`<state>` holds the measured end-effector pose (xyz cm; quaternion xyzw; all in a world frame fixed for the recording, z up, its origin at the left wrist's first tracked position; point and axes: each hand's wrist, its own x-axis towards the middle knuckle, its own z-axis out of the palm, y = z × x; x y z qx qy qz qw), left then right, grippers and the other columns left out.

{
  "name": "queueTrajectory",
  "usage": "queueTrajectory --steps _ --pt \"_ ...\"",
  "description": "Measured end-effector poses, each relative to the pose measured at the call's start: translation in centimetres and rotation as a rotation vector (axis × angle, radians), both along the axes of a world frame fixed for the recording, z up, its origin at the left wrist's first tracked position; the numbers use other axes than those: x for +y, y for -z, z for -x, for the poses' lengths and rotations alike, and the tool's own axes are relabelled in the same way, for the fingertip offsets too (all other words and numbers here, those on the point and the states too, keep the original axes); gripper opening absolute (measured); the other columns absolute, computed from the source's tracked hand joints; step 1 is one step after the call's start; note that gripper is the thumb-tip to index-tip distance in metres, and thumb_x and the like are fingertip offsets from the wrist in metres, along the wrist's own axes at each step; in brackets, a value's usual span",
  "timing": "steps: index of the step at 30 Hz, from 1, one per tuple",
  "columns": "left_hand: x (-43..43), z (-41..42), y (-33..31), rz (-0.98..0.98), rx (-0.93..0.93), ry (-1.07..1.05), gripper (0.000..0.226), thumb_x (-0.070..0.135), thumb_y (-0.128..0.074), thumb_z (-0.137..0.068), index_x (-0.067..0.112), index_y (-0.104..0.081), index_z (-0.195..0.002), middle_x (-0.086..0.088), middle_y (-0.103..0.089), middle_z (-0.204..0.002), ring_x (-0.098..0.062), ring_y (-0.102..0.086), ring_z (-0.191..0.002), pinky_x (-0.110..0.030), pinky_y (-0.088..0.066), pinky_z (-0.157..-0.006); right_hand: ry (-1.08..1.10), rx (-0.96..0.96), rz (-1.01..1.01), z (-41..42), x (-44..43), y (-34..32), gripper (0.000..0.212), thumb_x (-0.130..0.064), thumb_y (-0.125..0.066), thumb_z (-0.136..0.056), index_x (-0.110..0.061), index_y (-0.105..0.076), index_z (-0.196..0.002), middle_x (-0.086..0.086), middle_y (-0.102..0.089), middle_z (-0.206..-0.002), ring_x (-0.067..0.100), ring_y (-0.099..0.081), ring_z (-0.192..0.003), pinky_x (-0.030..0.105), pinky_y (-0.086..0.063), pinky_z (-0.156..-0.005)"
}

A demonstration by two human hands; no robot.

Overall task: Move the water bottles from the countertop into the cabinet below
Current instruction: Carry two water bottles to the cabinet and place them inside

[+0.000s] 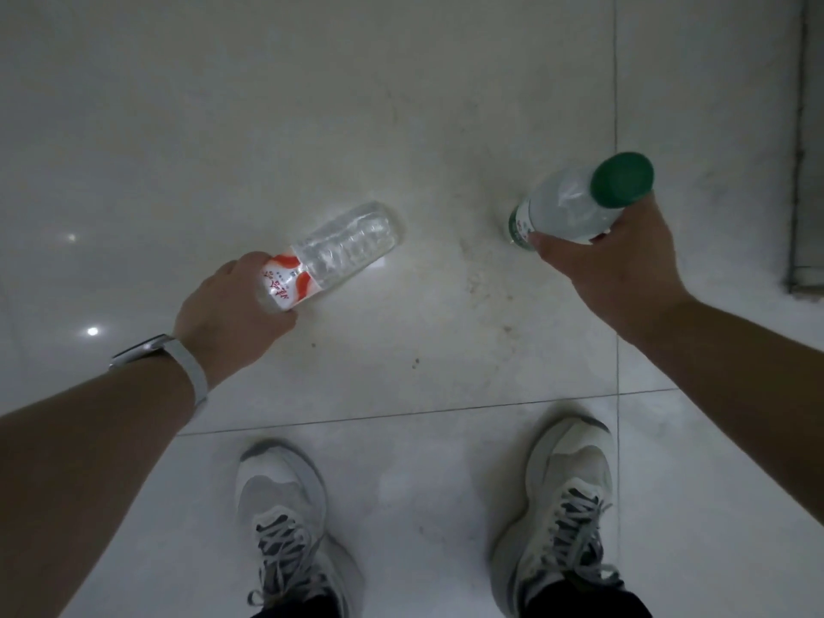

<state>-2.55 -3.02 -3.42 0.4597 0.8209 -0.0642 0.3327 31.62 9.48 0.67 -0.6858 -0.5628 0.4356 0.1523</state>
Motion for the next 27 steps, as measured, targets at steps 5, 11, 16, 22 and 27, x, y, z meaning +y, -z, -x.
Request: queueTrajectory --steps 5,11,16,22,27 --pt "0.4 -0.4 -3.1 -0.056 -0.035 -0.012 0.058 0.038 -0.085 -0.076 0.020 -0.058 -0.124 -0.009 -0.068 -0.111 -0.032 -0.063 -0.092 -0.036 -0.044 -0.075 -0.004 -0.011 0.025 0.8 -0.2 -2.1 0.063 -0.034 -0.085 -0.072 -0.030 -0.048 -0.122 -0.022 -0.057 -0.101 -0.007 -0.057 -0.091 0.013 -0.047 -0.077" --pt "2.8 -1.3 -8.8 -0.167 -0.081 0.007 0.056 0.039 -0.088 -0.073 0.020 -0.064 -0.120 -0.009 -0.072 -0.113 -0.036 -0.066 -0.098 -0.034 -0.046 -0.077 -0.021 0.004 0.056 1.8 -0.5 -7.1 0.064 -0.037 -0.085 -0.071 -0.028 -0.050 -0.124 -0.014 -0.061 -0.107 0.004 -0.061 -0.095 0.015 -0.049 -0.071" --pt "3.4 -1.5 -15.3 -0.259 -0.123 0.018 0.064 0.038 -0.089 -0.071 0.022 -0.064 -0.126 -0.005 -0.072 -0.115 -0.031 -0.067 -0.099 -0.032 -0.049 -0.079 -0.040 0.003 0.077 2.5 -0.4 -12.9 0.066 -0.035 -0.085 -0.071 -0.029 -0.048 -0.126 -0.019 -0.060 -0.105 -0.001 -0.059 -0.092 0.008 -0.041 -0.065" --pt "4.1 -1.8 -25.2 -0.431 -0.217 -0.074 0.069 0.037 -0.093 -0.066 0.023 -0.066 -0.128 0.003 -0.072 -0.116 -0.023 -0.068 -0.100 -0.034 -0.054 -0.090 -0.060 0.016 0.099 3.2 -0.5 -20.5 0.068 -0.034 -0.086 -0.071 -0.031 -0.048 -0.127 -0.020 -0.060 -0.104 -0.001 -0.059 -0.092 0.008 -0.042 -0.063" --pt "4.8 -1.8 -34.2 -0.621 -0.267 -0.046 0.075 0.060 -0.075 -0.058 0.021 -0.070 -0.122 0.013 -0.069 -0.107 -0.016 -0.069 -0.093 -0.027 -0.053 -0.087 -0.119 0.016 0.076 4.0 -0.1 -27.3 0.065 -0.037 -0.086 -0.071 -0.030 -0.050 -0.125 -0.018 -0.060 -0.103 -0.002 -0.058 -0.087 0.009 -0.041 -0.061"
